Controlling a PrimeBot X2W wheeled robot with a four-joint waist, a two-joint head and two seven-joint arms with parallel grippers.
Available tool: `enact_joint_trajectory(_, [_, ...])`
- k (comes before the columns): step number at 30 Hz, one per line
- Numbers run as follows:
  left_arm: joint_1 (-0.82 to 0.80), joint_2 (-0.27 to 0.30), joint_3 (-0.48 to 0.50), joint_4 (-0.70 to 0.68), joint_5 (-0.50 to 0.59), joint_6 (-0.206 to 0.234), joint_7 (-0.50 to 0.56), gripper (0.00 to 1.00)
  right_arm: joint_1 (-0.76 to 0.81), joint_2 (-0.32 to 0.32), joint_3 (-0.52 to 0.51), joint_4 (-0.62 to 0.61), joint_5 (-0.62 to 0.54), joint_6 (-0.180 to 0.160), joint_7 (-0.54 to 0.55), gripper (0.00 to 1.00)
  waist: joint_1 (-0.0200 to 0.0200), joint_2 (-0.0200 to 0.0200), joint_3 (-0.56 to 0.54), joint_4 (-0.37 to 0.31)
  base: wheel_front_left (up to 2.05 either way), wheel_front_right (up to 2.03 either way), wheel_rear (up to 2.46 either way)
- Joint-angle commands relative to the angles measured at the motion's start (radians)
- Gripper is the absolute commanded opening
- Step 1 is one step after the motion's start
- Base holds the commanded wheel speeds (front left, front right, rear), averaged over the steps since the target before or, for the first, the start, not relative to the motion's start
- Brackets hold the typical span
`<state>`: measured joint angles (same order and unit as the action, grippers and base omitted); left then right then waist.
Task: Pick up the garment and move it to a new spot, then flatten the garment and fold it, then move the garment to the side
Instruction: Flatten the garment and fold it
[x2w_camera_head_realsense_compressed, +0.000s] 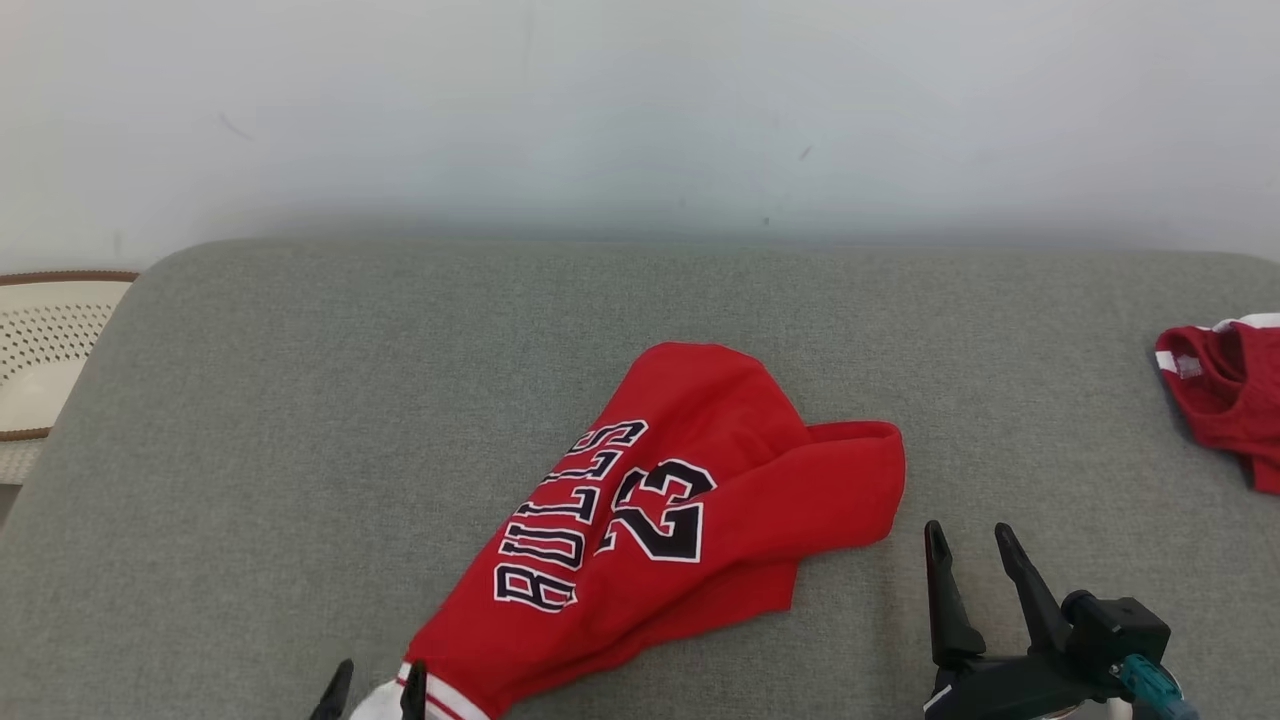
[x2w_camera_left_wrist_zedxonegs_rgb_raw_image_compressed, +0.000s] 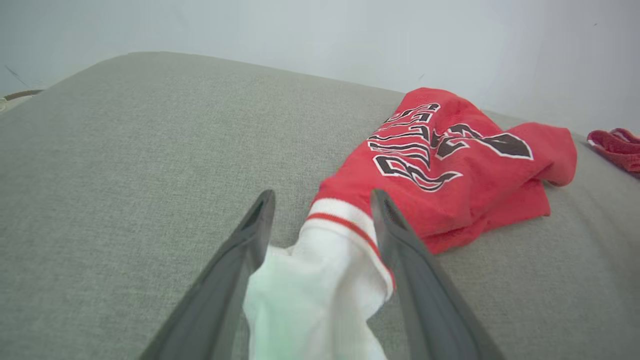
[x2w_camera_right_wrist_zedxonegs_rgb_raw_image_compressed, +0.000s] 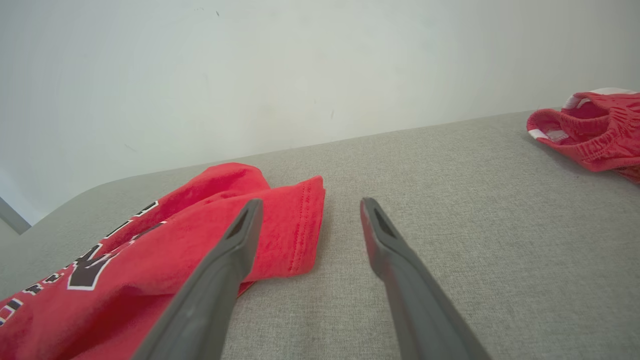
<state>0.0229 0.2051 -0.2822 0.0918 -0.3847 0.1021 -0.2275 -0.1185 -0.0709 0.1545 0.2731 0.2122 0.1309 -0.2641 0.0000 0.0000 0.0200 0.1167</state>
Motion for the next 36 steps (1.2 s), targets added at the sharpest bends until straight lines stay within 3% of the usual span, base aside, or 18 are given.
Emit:
enact_joint_trajectory(1, [-0.003, 0.001, 0.01, -0.02, 0.008, 0.002, -0.016, 1.0, -0.003, -0.003, 0.0, 0.001, 0.001, 0.0, -0.002, 1.0, 0.0, 0.0, 0.0, 0.003, 0.0, 0.0, 0.0])
enact_joint_trajectory(21, [0.018, -0.034, 0.199, -0.113, 0.111, 0.073, -0.038, 1.0, -0.009, -0.025, -0.015, 0.04, 0.013, 0.0, -0.002, 1.0, 0.0, 0.0, 0.001, -0.017, 0.0, 0.0, 0.0])
enact_joint_trajectory(36, [0.003, -0.094, 0.247, -0.104, 0.16, 0.024, -0.036, 1.0, -0.123, -0.081, 0.074, 0.171, 0.078, 0.0, 0.029, 1.0, 0.0, 0.0, 0.015, 0.009, 0.0, 0.0, 0.0])
